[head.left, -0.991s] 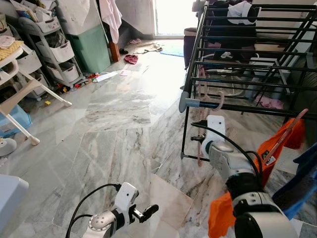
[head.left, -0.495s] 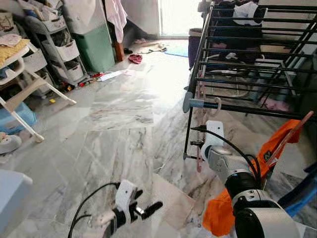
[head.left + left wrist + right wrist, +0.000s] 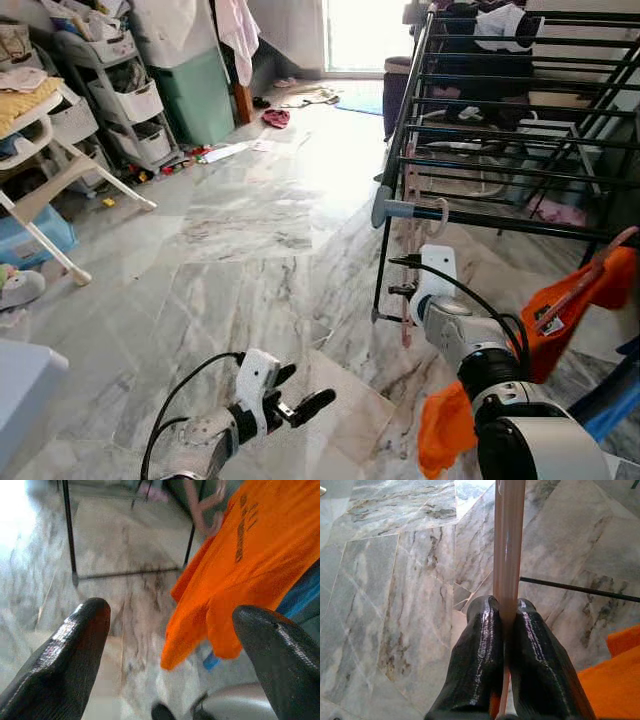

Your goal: Hang hanger

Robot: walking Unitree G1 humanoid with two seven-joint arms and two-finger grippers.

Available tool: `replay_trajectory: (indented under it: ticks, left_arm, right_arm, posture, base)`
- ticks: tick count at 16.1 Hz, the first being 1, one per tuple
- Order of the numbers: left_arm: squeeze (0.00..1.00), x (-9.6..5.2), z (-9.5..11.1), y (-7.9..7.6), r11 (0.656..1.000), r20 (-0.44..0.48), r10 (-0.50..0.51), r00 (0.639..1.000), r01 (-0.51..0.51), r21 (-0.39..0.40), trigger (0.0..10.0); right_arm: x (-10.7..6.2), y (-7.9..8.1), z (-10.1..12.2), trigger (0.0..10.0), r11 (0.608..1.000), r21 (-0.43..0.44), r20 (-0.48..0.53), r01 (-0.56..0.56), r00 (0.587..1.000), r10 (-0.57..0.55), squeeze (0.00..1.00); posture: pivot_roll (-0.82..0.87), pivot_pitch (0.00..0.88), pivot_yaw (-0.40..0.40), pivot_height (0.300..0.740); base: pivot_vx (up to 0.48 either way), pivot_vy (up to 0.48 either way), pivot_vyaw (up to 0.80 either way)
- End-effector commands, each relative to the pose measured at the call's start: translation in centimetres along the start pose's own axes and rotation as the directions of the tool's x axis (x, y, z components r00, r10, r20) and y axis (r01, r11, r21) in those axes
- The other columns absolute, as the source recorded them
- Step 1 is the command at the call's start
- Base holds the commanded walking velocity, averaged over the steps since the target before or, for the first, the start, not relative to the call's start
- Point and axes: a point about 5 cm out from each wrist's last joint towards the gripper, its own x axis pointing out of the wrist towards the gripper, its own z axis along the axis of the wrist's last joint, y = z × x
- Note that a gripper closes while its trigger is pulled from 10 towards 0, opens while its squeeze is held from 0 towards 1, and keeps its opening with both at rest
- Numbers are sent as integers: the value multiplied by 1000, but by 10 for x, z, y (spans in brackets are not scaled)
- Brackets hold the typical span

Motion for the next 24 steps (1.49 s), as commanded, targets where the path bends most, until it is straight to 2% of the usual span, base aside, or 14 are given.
replay_trajectory:
  ticks: [1, 2, 4, 6, 8, 14, 17, 18, 19, 24]
  left_arm:
    - [0, 0, 7, 1, 1000, 24, -20, 1000, 20, 22, 10000]
    - [0, 4, 11, -2, 999, 32, -25, 999, 24, 29, 10000]
    - [0, 7, 16, -5, 999, 49, -36, 998, 34, 41, 10000]
    - [0, 9, 26, -11, 997, 70, -53, 996, 49, 57, 10000]
    - [0, 9, 29, -15, 997, 69, -58, 996, 54, 56, 10000]
    - [0, 4, 25, -20, 999, 41, -39, 998, 37, 40, 10000]
    - [0, 3, 24, -21, 999, 28, -35, 999, 33, 36, 10000]
    - [0, 4, 24, -22, 999, 25, -34, 999, 34, 36, 10000]
    - [0, 4, 24, -21, 999, 23, -33, 999, 32, 35, 10000]
    - [0, 3, 23, -21, 999, 18, -26, 999, 25, 31, 10000]
  right_arm:
    - [1, -1, -9, 10000, 1000, 18, -45, 7, 999, -6, 0]
    - [2, -8, -3, 10000, 998, 48, -27, 43, 999, -41, 0]
    - [2, -10, 6, 10000, 998, 57, -8, 40, 999, -40, 0]
    - [1, -12, 21, 10000, 998, 47, 26, 47, 998, -48, 0]
    - [2, -12, 25, 10000, 997, 30, 34, 67, 997, -68, 0]
    - [4, -10, -7, 10000, 995, 64, -81, 83, 994, -78, 0]
    - [4, -12, -13, 10000, 993, 80, -97, 87, 992, -79, 0]
    - [4, -12, -14, 10000, 992, 90, -99, 85, 992, -76, 576]
    - [4, -12, -16, 10000, 991, 113, -99, 74, 993, -63, 1000]
    - [3, -12, -16, 10000, 994, 85, -71, 73, 995, -68, 1000]
  posture:
    - [-163, 0, 75, 740]
    - [-162, 0, 77, 740]
    - [-164, 0, 79, 740]
    - [-162, 0, 78, 740]
    - [-159, 0, 75, 740]
    - [-156, 0, 70, 740]
    - [-159, 0, 72, 740]
    - [-160, 0, 72, 740]
    - [-160, 0, 72, 740]
    - [-159, 0, 70, 740]
  base:
    - [0, 0, 0]
    - [0, 0, 0]
    - [0, 0, 0]
    - [0, 0, 0]
    - [0, 0, 0]
    - [0, 0, 0]
    - [0, 0, 0]
    - [0, 0, 0]
    - [0, 0, 0]
    - [0, 0, 0]
